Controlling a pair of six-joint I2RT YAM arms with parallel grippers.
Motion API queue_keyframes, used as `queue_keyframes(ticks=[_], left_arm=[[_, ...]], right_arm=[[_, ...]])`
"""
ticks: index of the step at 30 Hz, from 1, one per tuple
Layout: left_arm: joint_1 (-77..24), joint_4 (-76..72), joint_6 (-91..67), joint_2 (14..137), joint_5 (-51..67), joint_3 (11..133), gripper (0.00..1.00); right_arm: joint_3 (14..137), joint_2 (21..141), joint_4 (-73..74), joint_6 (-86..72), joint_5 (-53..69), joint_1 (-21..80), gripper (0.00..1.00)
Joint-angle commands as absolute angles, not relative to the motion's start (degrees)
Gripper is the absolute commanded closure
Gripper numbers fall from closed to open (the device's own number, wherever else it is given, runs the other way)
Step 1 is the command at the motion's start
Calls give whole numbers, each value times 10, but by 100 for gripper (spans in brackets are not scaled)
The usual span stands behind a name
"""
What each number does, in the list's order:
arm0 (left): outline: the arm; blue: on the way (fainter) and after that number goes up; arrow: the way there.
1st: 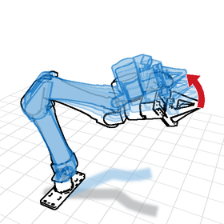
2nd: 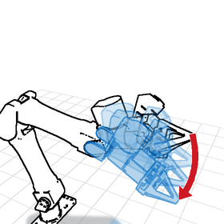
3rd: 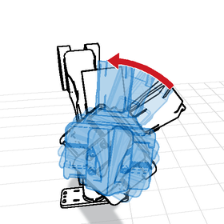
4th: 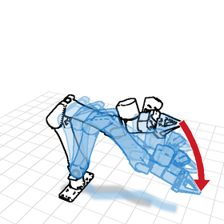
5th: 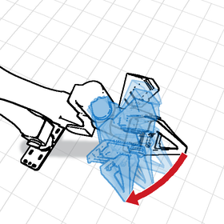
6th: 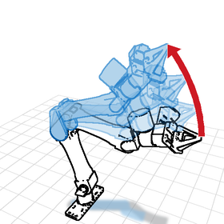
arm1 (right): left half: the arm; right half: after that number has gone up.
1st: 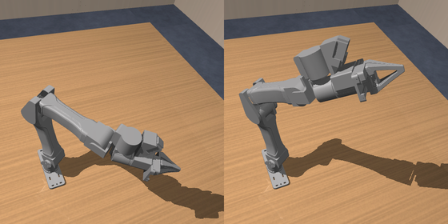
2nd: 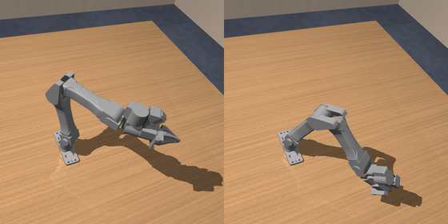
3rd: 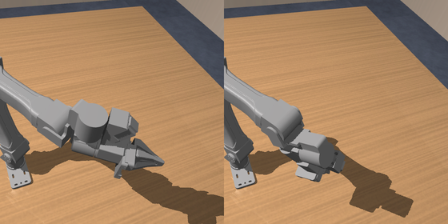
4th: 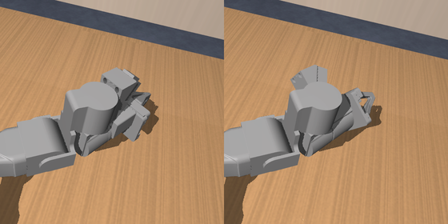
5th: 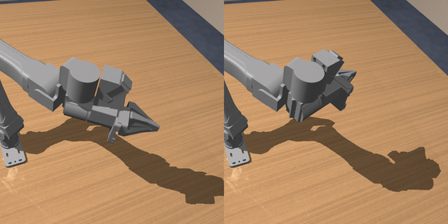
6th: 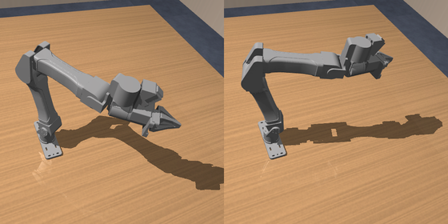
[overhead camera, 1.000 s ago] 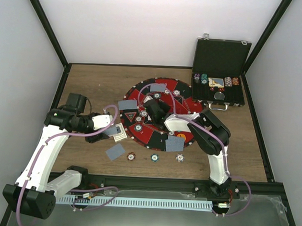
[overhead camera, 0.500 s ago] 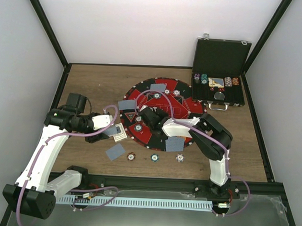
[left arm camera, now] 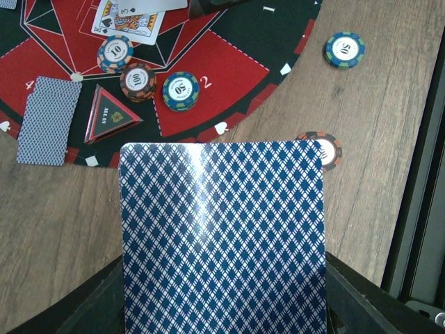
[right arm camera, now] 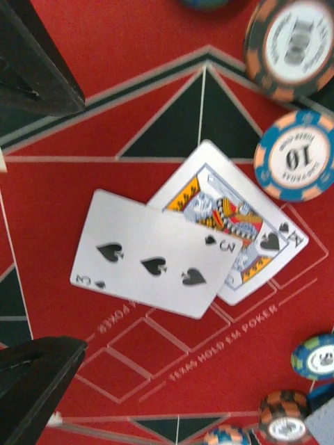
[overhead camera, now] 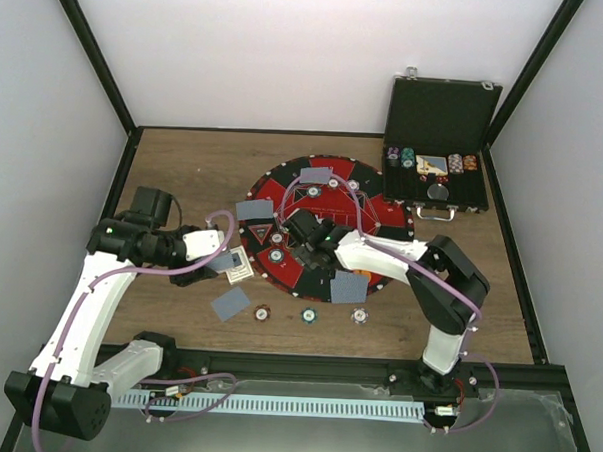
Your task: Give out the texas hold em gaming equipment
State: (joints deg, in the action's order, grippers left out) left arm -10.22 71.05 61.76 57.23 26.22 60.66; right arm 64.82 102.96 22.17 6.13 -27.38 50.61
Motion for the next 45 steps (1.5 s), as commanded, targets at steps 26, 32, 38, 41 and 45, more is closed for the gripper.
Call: queue_keyframes(ticks=[26, 32, 38, 41, 45], left_arm=[[-101, 707, 615, 563, 284, 613, 96], [-101, 707, 613, 566, 285, 616, 96], [-101, 706, 612, 568, 286, 616, 96], [-101, 706, 613, 567, 285, 615, 95], [-101, 705, 614, 567, 284, 613, 95]], right_arm=[[630, 1023, 240, -202, 132, 365, 36], [632, 1053, 223, -204, 146, 354, 37], [657, 1093, 216, -206, 154, 352, 37], [675, 1112, 216, -209, 156, 351, 37], [695, 1129, 213, -215, 152, 350, 37]])
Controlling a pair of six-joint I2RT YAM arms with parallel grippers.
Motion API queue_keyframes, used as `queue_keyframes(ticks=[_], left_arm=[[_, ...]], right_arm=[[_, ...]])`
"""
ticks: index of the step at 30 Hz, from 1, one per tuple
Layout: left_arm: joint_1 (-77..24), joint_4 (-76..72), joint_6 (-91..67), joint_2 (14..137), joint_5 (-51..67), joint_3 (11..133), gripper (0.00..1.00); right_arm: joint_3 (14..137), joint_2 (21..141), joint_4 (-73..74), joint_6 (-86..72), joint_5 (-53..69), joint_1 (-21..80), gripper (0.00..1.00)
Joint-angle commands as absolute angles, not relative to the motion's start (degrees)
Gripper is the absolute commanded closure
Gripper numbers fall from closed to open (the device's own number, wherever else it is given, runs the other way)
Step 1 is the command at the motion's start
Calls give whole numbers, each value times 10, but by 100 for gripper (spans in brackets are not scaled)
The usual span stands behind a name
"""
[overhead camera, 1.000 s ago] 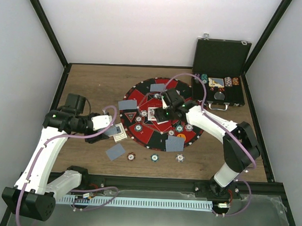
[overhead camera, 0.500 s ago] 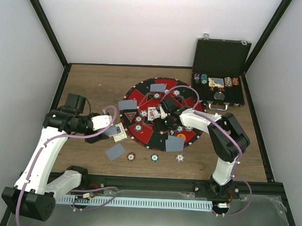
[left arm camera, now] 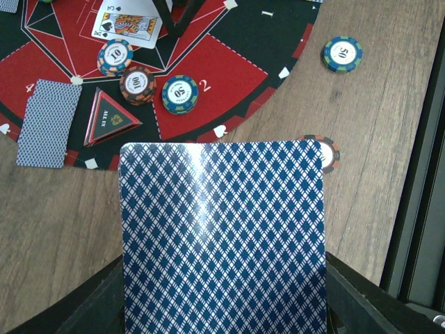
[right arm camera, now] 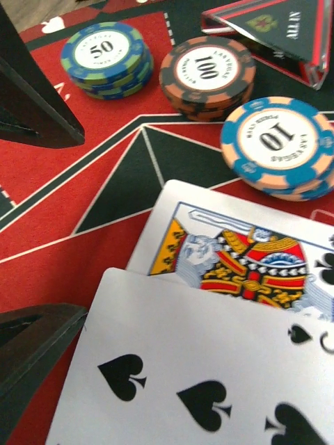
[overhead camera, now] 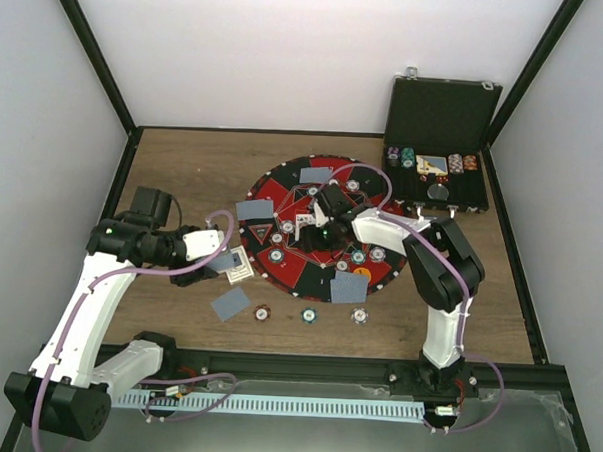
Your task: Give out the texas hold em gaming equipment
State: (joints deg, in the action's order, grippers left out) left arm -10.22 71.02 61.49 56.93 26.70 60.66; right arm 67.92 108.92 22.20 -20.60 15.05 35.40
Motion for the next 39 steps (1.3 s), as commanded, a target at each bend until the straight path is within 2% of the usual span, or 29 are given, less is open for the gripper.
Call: queue_keyframes(ticks=[1, 6, 12, 13, 16, 19, 23, 30, 39], left_arm=[[-101, 704, 614, 567, 284, 612, 96], [-101, 706, 614, 565, 283, 612, 95], [-101, 706, 615, 566, 287, 611, 95], [-101, 706, 615, 566, 288, 611, 96], [-101, 705, 616, 568, 292, 610, 95], [-101, 703, 615, 570, 295, 610, 95], [-101, 703, 613, 570, 299, 611, 95], [-101, 707, 616, 565, 296, 611, 95], [-101, 706, 617, 565, 300, 611, 95]], right_arm=[[699, 1133, 213, -215, 150, 350, 37], [707, 1121, 216, -215, 158, 349, 37], [686, 1029, 218, -229, 210, 350, 36], [680, 1008, 212, -239, 230, 350, 34], [657, 943, 172, -307, 302, 356, 19], [656, 899, 129, -374, 330, 388, 14], [689, 897, 103, -414, 350, 450, 6], [692, 912, 22, -467, 386, 513, 4], [706, 965, -28, -502, 418, 540, 7]])
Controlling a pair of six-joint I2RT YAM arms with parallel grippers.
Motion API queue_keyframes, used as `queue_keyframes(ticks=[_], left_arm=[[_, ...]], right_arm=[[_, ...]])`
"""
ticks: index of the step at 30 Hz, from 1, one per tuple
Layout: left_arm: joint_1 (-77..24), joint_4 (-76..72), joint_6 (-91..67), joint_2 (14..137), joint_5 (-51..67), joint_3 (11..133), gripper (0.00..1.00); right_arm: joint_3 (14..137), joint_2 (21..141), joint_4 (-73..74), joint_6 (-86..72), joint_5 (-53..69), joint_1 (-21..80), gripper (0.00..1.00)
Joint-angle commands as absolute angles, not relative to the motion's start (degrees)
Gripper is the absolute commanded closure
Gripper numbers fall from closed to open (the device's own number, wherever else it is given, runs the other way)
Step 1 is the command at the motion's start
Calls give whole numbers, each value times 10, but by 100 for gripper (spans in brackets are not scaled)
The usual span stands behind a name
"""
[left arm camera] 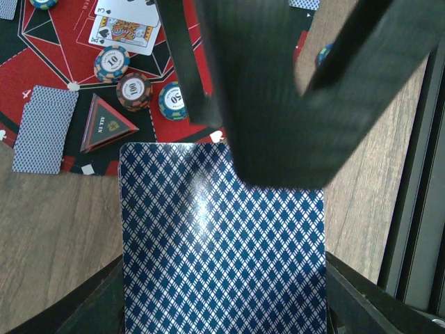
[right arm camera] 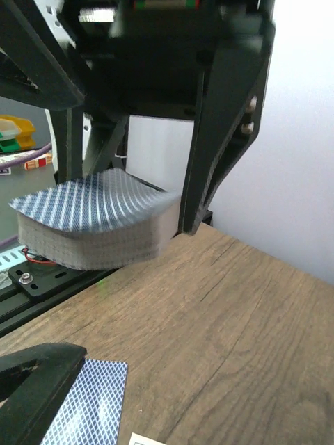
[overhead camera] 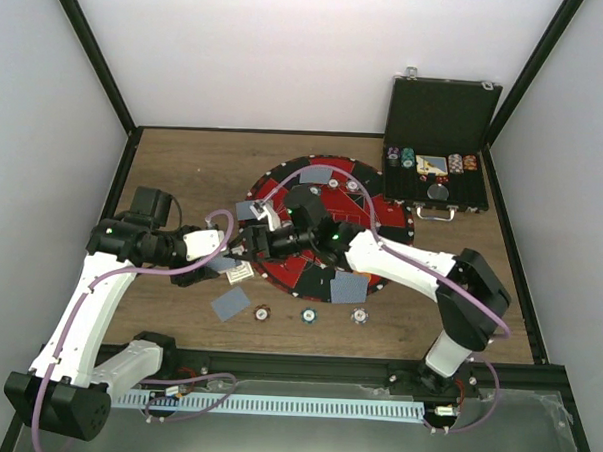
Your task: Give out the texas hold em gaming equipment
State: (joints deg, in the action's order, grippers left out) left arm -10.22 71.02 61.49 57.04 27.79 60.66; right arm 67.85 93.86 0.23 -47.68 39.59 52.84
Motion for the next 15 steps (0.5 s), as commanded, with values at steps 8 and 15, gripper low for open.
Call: queue_keyframes(ticks=[8, 15], left_arm=[[-101, 709, 621, 561, 296, 615, 95], [-101, 710, 621, 562, 297, 619, 95]], right_arm=[[732, 1023, -78, -538, 448, 551, 13], [769, 1082, -112, -577, 481, 555, 19]])
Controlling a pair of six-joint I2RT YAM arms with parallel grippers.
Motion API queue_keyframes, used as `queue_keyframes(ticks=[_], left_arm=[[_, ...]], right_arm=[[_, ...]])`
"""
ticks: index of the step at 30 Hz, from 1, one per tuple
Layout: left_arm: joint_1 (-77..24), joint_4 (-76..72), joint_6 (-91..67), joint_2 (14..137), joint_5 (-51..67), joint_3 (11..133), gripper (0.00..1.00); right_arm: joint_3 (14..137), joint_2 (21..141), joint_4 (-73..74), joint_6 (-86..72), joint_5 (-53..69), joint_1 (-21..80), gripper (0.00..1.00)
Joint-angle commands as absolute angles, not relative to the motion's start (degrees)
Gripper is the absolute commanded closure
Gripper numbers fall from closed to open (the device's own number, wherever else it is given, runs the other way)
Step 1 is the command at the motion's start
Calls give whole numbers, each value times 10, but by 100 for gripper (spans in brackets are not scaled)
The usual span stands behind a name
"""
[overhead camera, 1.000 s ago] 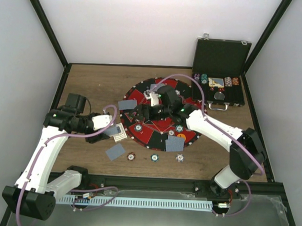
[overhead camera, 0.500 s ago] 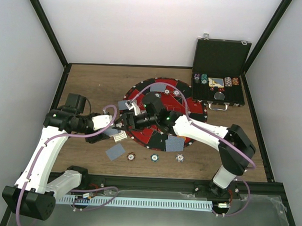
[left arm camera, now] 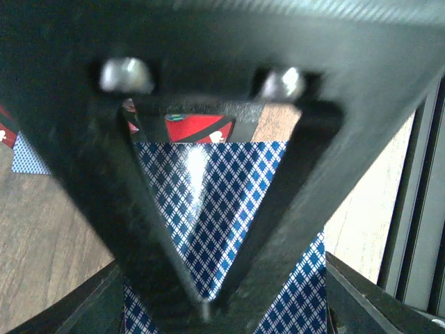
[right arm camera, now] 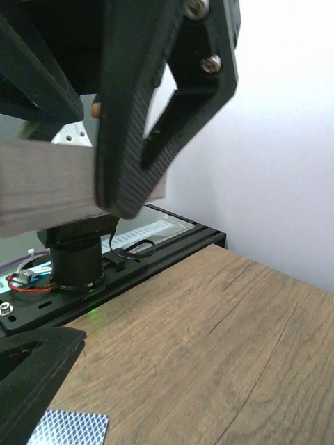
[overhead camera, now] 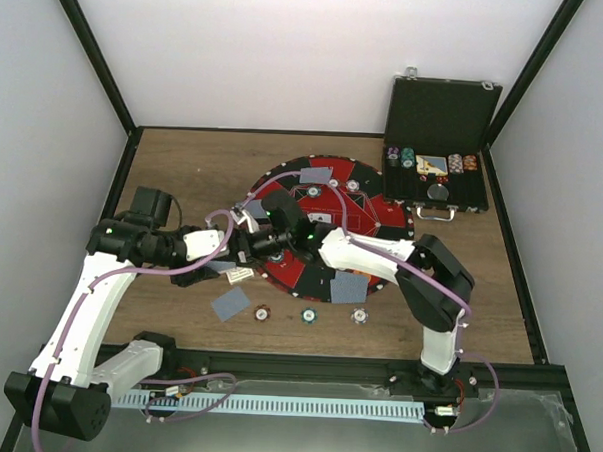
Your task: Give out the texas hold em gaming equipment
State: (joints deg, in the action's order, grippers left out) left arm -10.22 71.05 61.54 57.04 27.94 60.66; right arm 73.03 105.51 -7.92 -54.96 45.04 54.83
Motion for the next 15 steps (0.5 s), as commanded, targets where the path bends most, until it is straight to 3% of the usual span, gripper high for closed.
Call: queue_keyframes(ticks=[1, 15], left_arm=[[-101, 710, 621, 561, 297, 620, 95], [-101, 715, 622, 558, 299, 622, 95]], right_arm=[[770, 1087, -109, -577, 480, 554, 20], [672, 1040, -147, -584, 484, 496, 27]])
